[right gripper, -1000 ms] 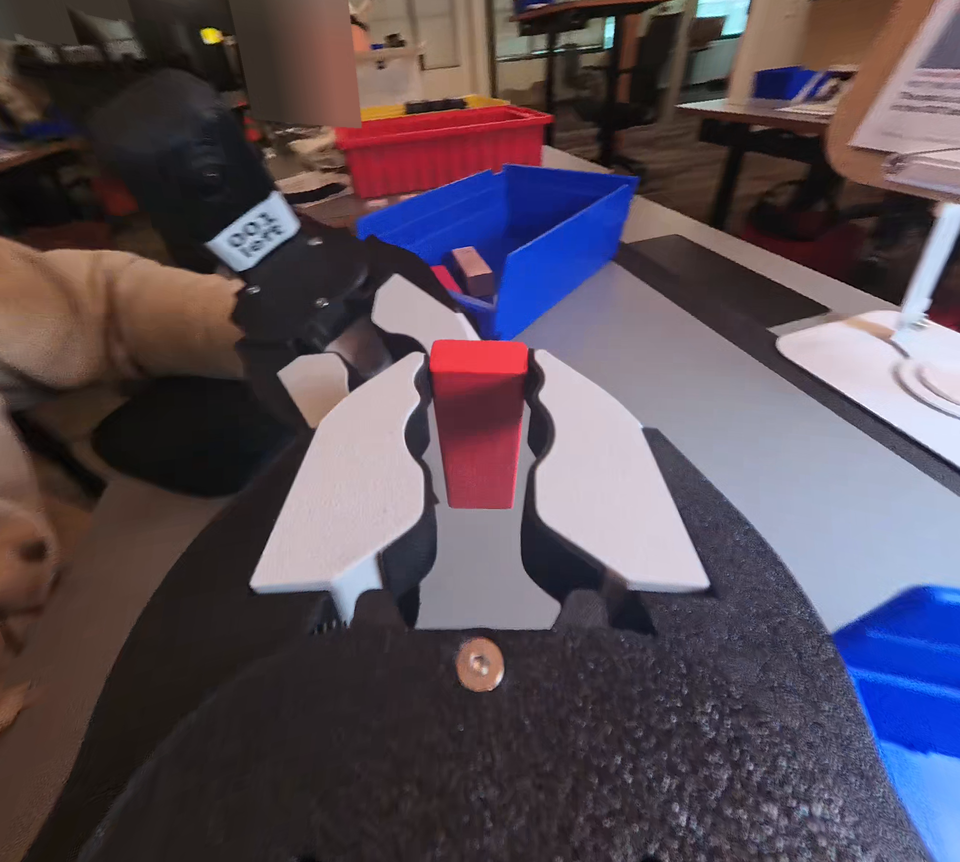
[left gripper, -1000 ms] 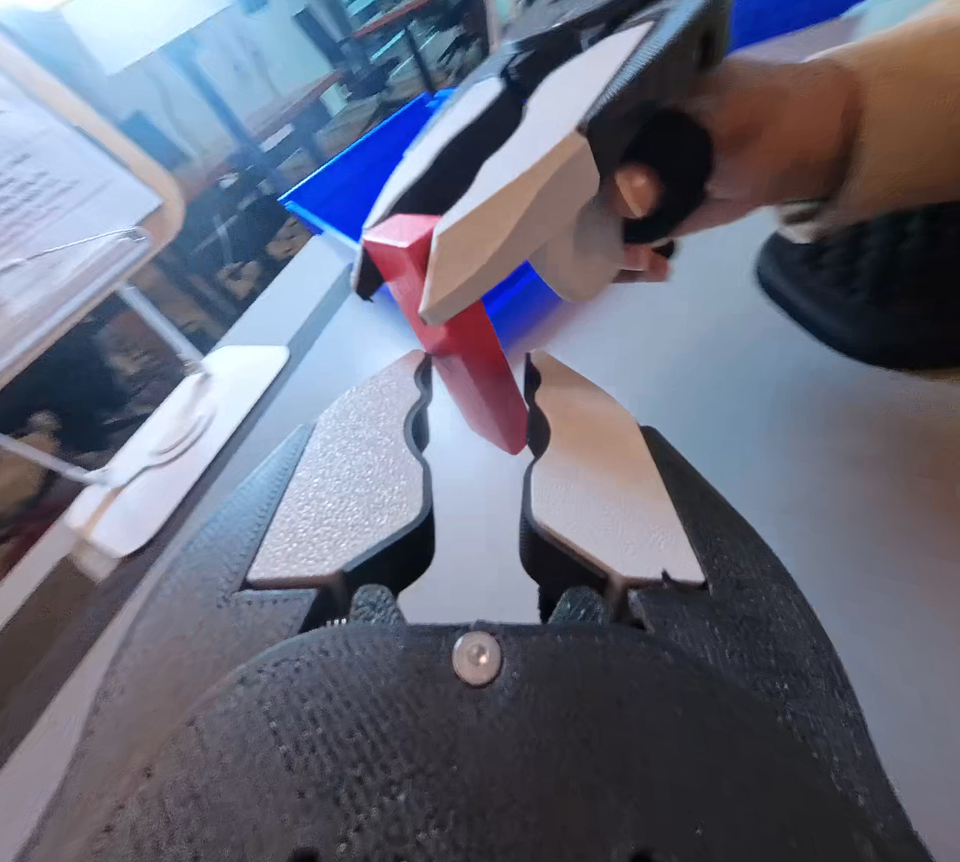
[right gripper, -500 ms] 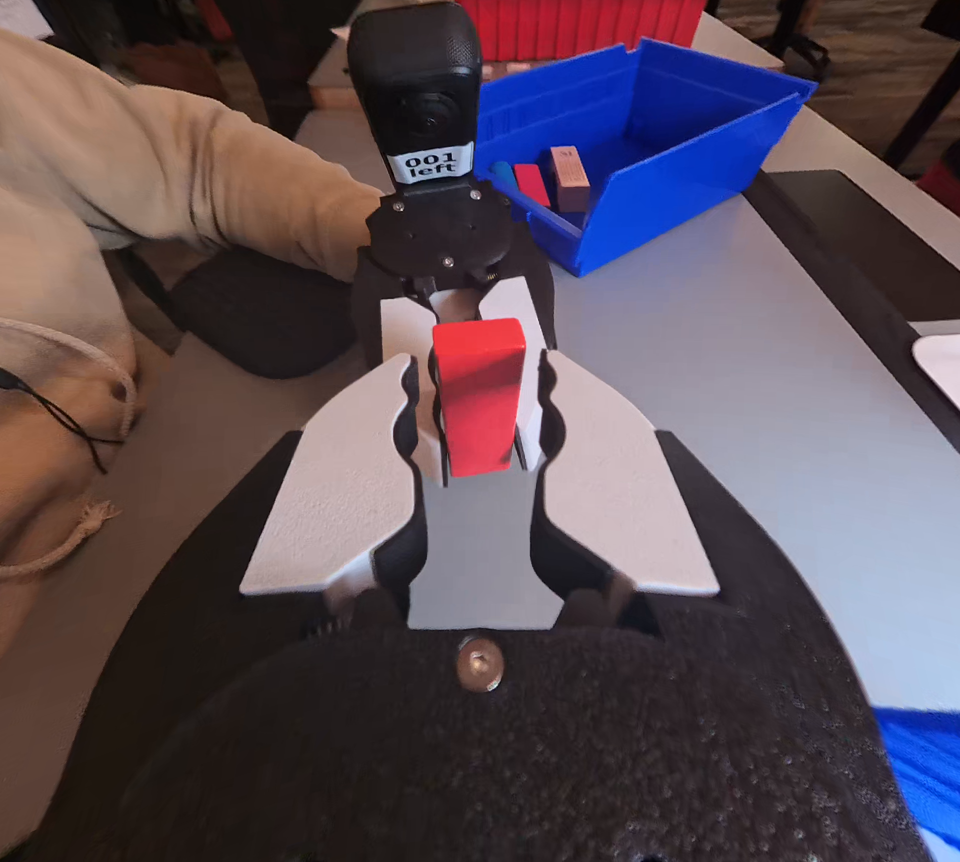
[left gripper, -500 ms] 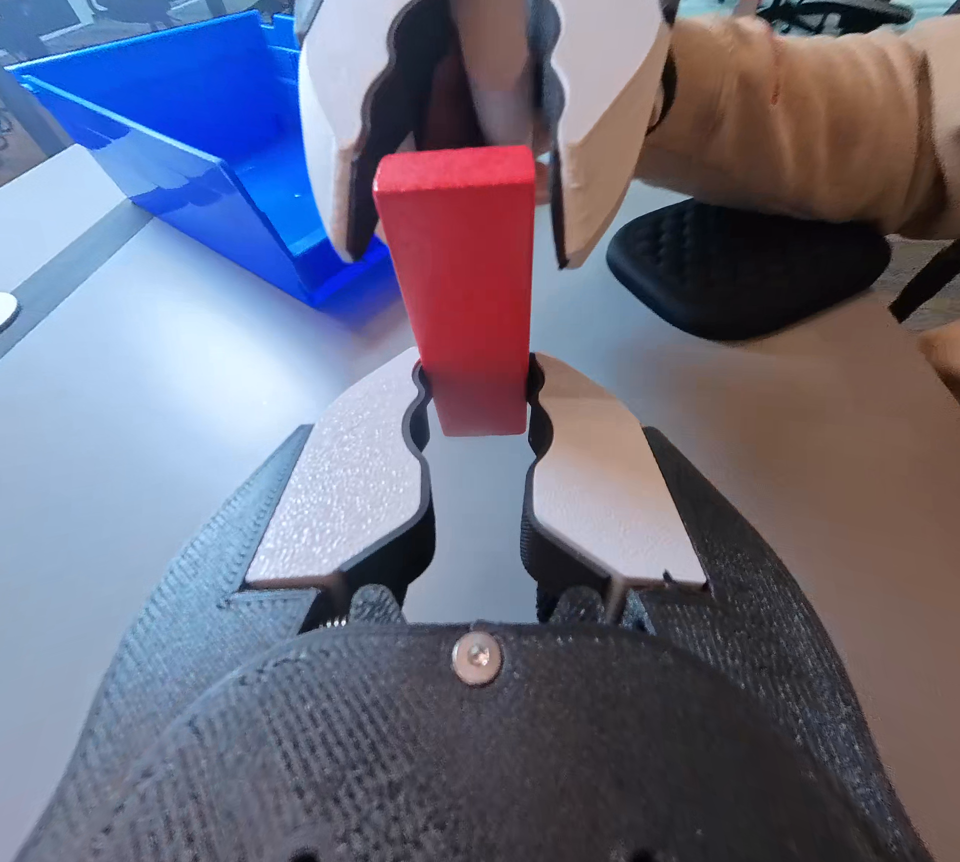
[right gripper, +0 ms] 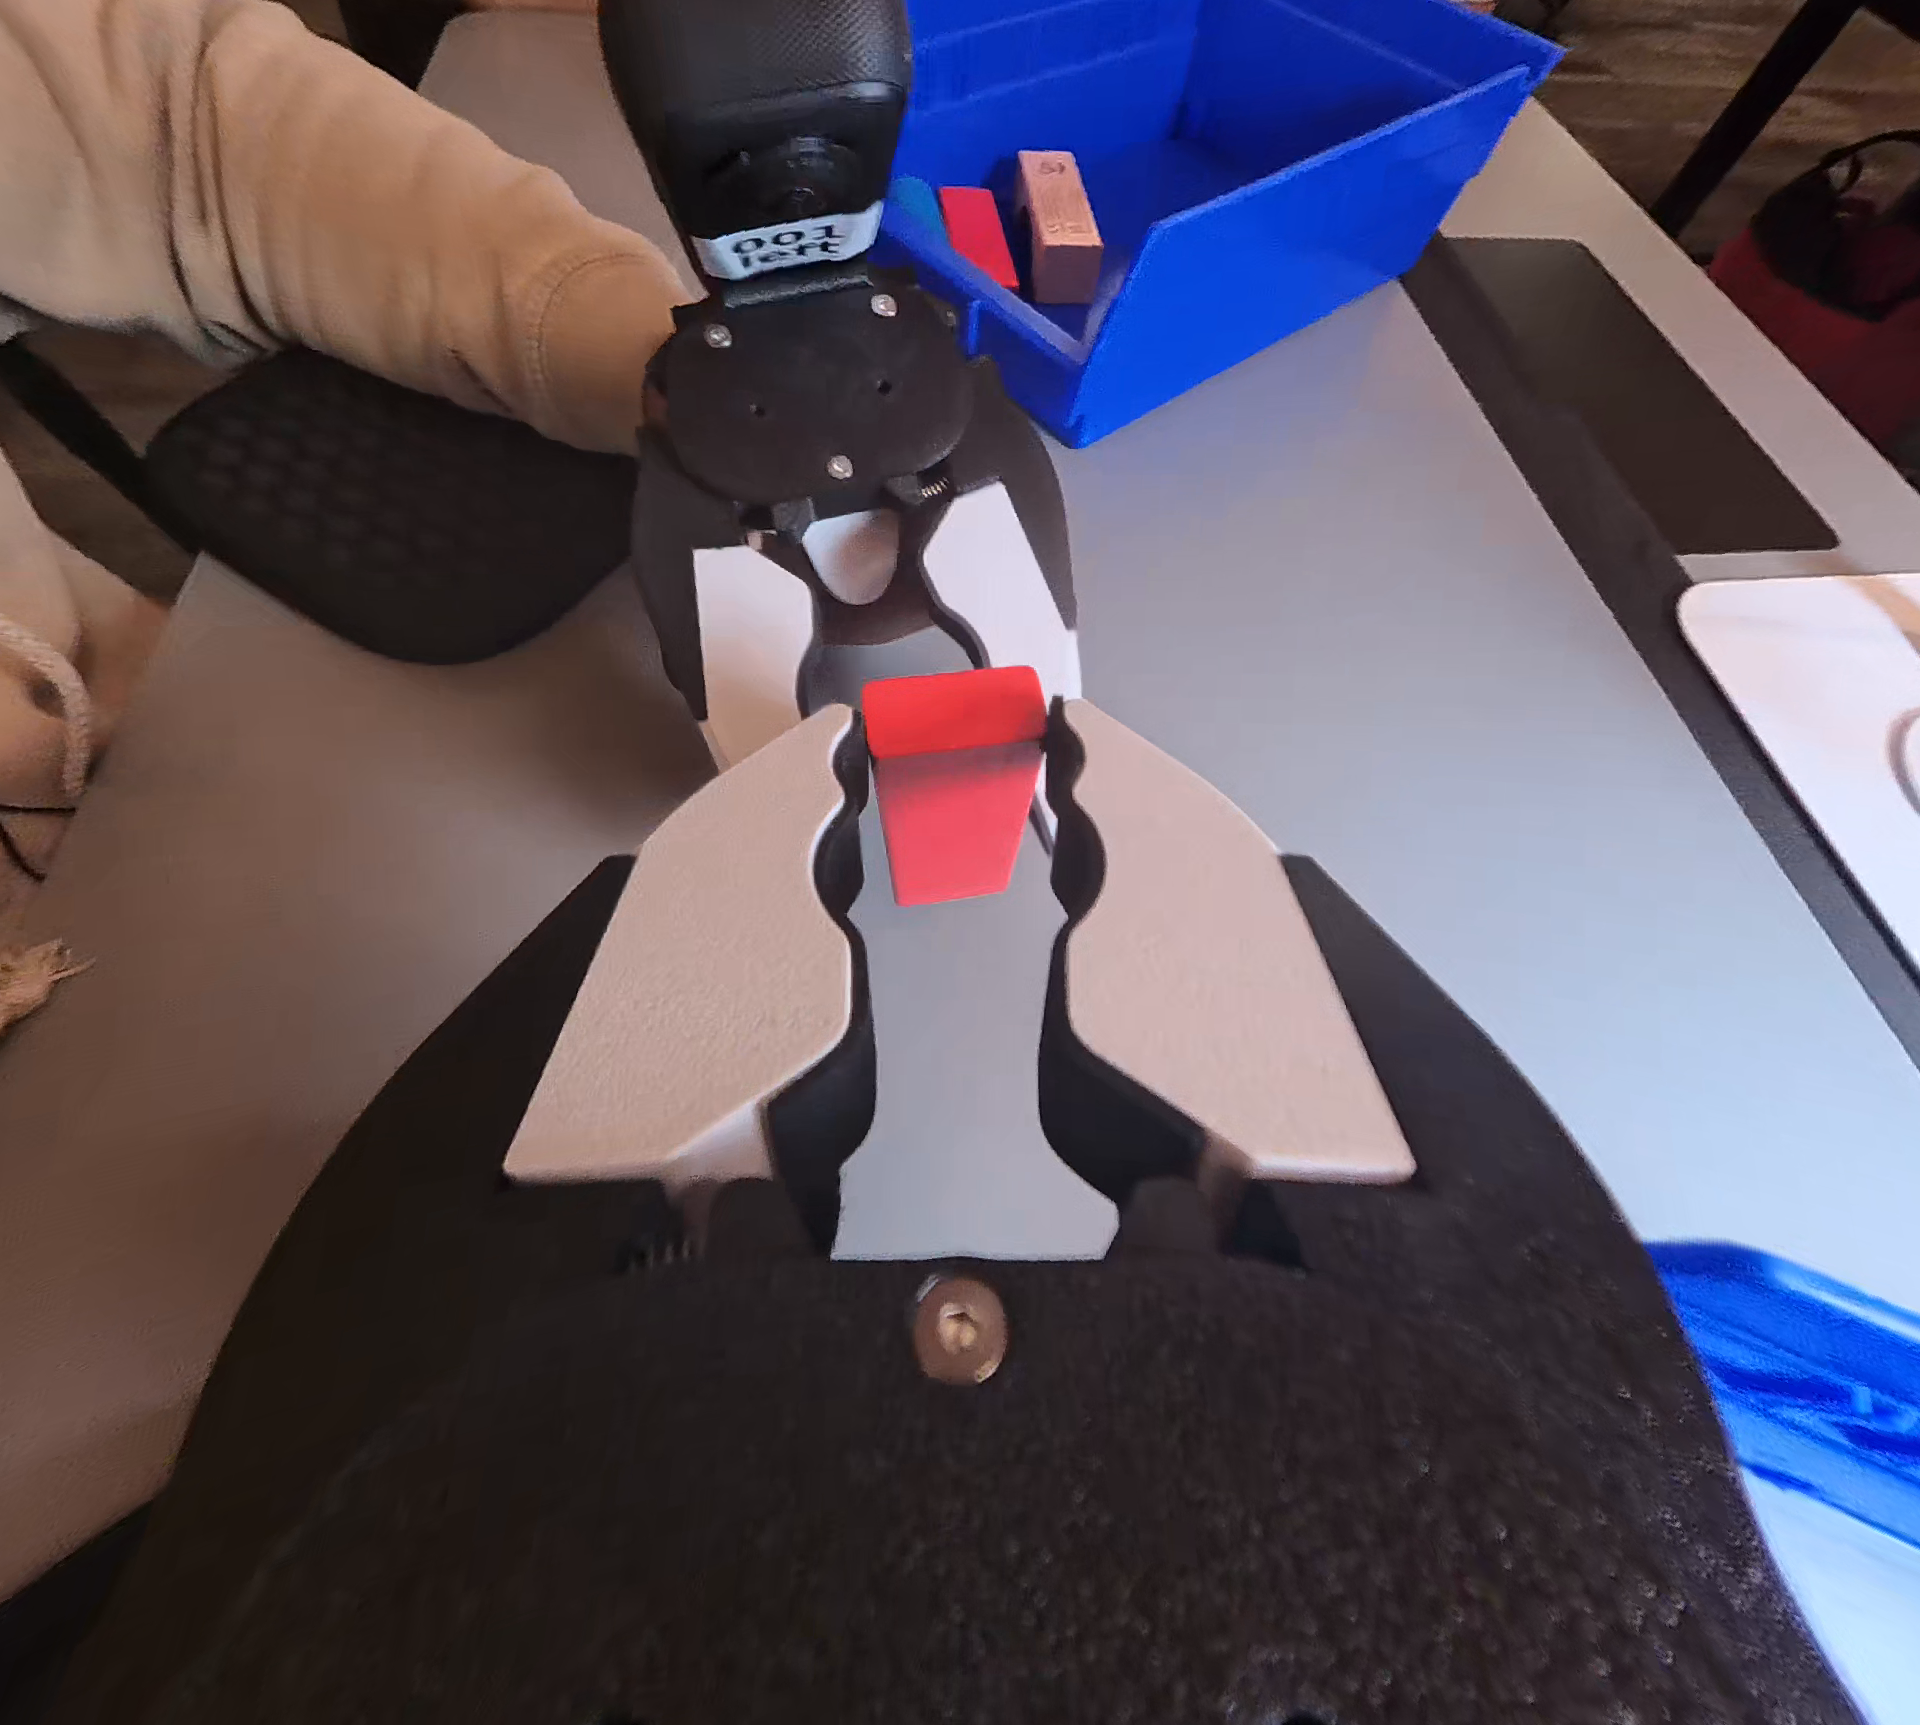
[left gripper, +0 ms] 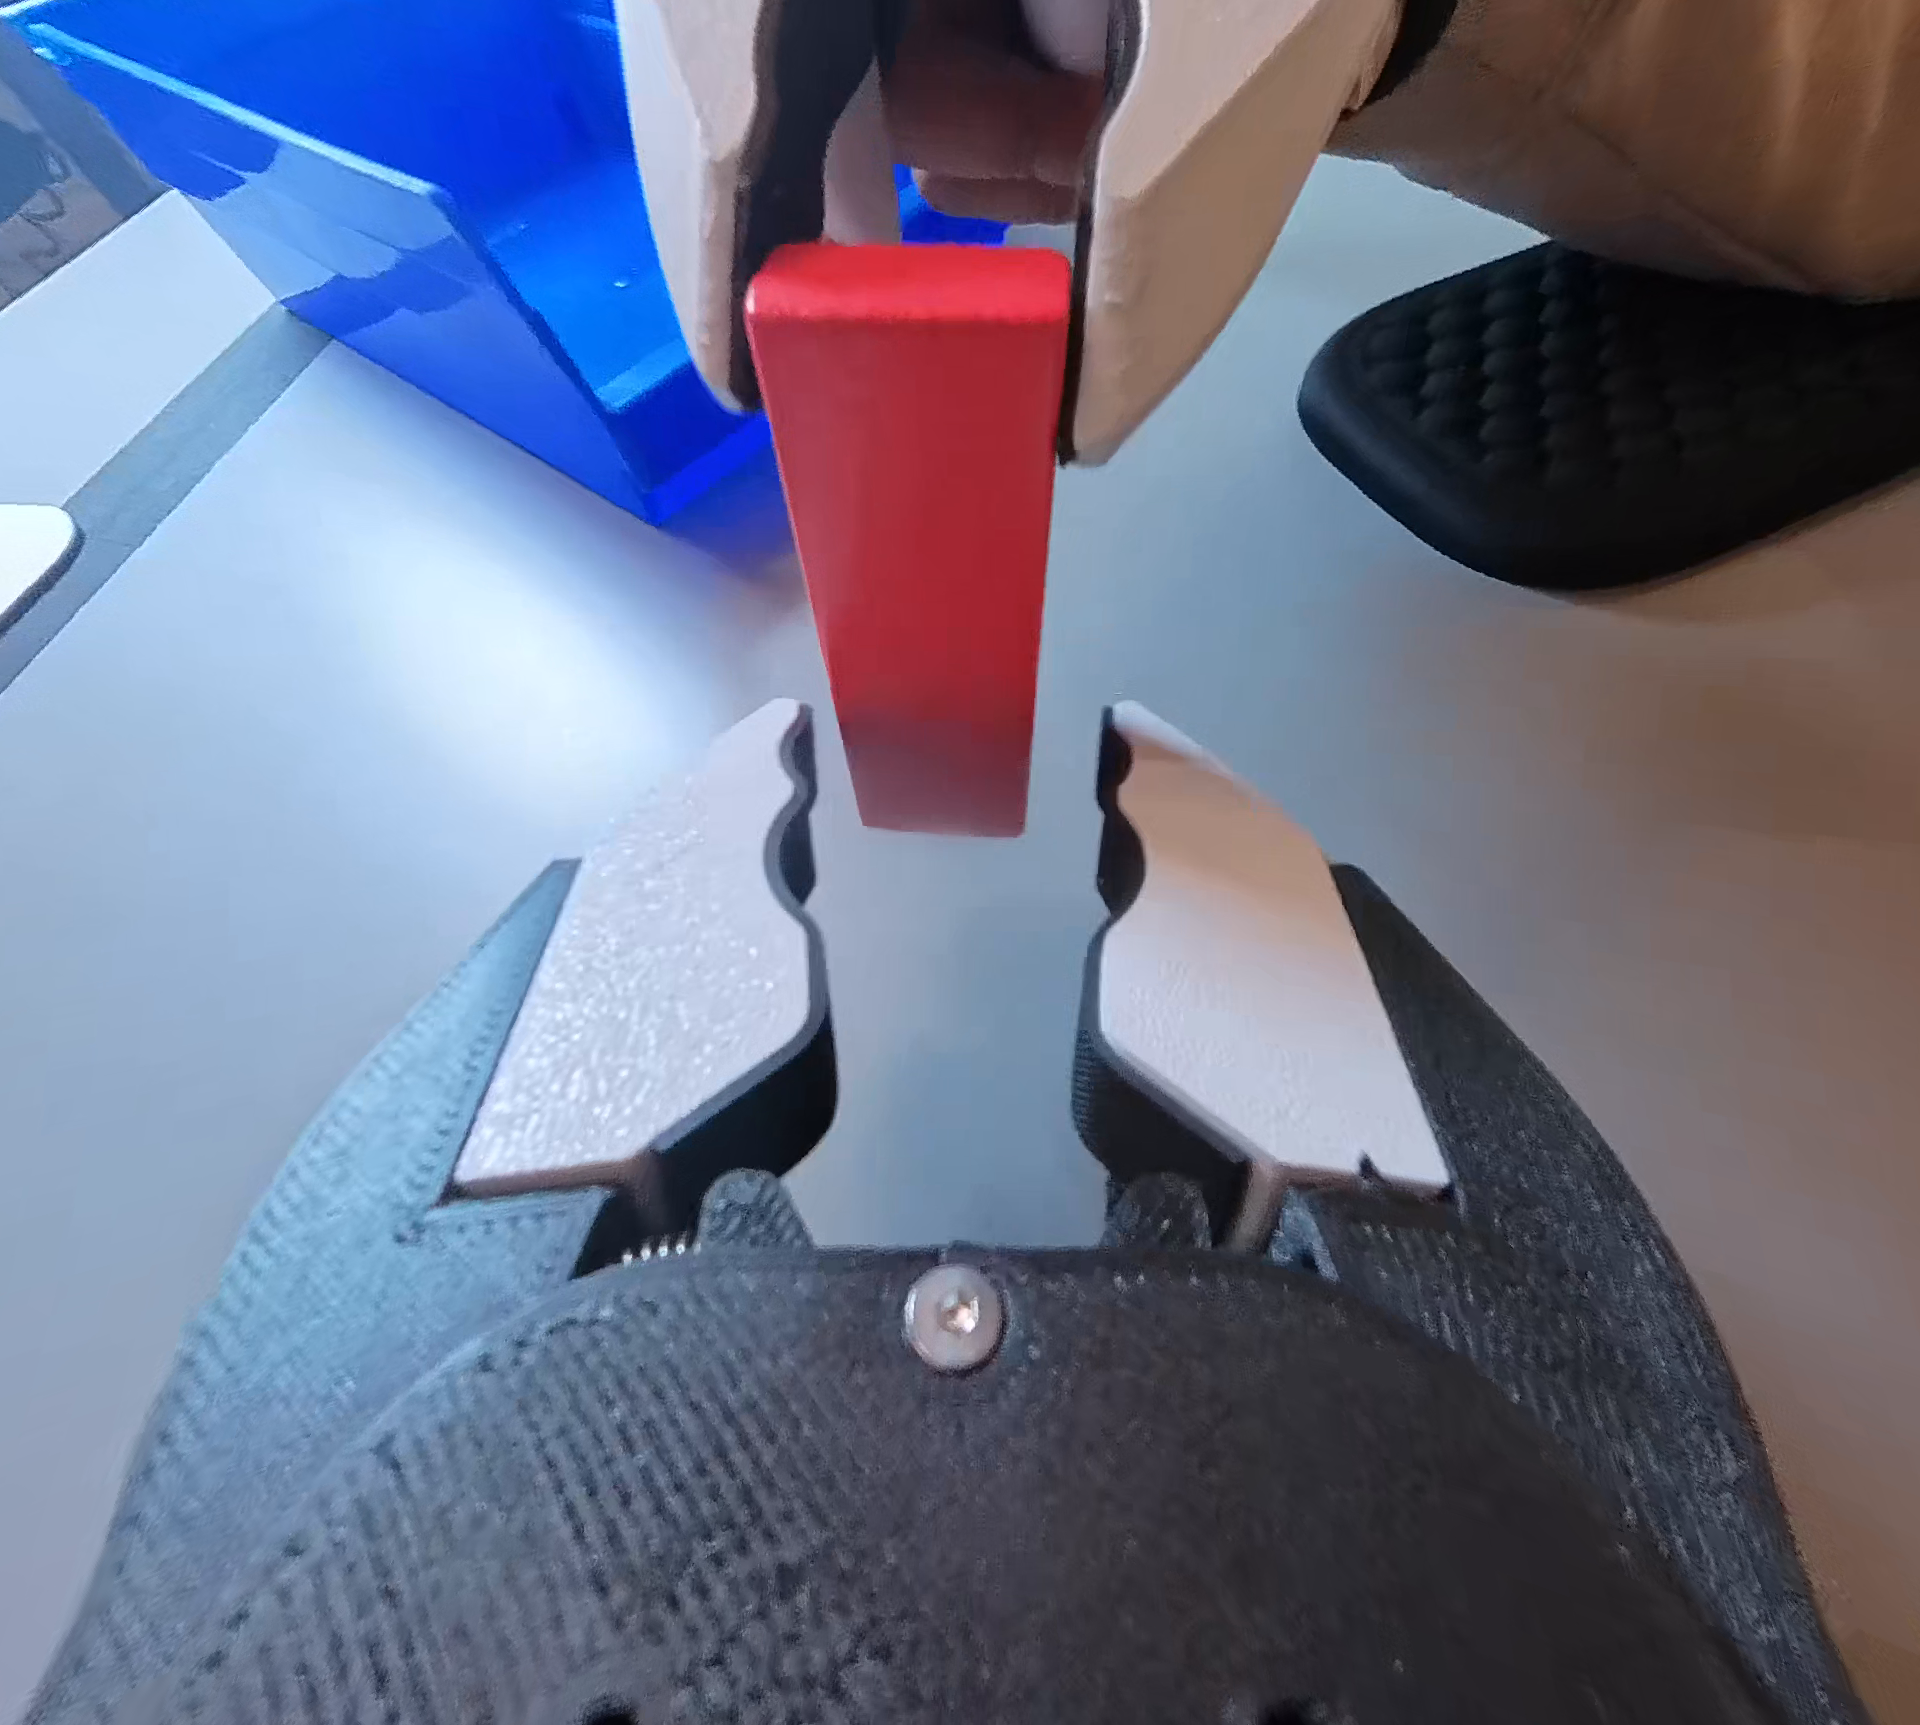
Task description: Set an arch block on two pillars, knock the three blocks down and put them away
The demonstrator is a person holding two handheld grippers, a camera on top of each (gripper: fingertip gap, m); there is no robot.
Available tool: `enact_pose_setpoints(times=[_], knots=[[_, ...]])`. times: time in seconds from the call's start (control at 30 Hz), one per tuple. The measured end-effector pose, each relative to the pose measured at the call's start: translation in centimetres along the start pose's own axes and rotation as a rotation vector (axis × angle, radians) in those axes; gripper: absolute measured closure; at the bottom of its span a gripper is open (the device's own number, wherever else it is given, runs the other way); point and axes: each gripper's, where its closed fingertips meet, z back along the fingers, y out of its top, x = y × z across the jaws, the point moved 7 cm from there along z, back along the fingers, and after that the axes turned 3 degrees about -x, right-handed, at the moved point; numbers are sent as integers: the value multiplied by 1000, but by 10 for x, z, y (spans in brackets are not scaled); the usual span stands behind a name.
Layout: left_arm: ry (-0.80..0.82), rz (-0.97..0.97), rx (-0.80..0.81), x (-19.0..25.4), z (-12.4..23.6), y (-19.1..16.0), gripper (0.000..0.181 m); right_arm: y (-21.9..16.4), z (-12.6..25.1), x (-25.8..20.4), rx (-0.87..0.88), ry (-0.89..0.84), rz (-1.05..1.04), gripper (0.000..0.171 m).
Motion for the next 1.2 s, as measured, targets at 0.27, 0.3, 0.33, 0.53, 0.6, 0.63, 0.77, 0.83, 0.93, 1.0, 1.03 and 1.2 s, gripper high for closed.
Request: enact_pose_setpoints(times=[0.27, 0.3, 0.33, 0.53, 0.6, 0.63, 0.77, 0.83, 0.93, 1.0, 1.03, 1.2], knots=[[76, -9, -57, -10, -1, -11, 125, -33, -3, 27, -27, -55, -88, 138], [81, -16, -68, -9, -2, -12, 125, -34, -3, 28, -31, -55, -91, 138], [80, -23, -81, -9, -3, -13, 124, -35, -4, 29, -33, -53, -95, 138], [75, -37, -109, -7, -6, -17, 124, -40, -10, 31, -59, -48, -107, 138], [74, -36, -109, -7, -6, -17, 124, -42, -11, 31, -62, -45, -108, 138], [74, -37, -110, -7, -6, -17, 123, -42, -11, 31, -60, -43, -109, 138], [71, -39, -113, -7, -7, -18, 123, -42, -11, 31, -60, -44, -105, 138], [72, -41, -115, -6, -7, -18, 123, -42, -11, 31, -61, -47, -106, 138], [73, -42, -114, -7, -7, -18, 123, -41, -12, 31, -59, -50, -109, 135], [72, -42, -111, -6, -7, -18, 123, -40, -12, 30, -53, -50, -108, 132], [72, -42, -112, -7, -7, -18, 123, -39, -12, 30, -51, -52, -107, 131], [74, -41, -109, -7, -7, -18, 123, -37, -11, 29, -38, -52, -104, 128]])
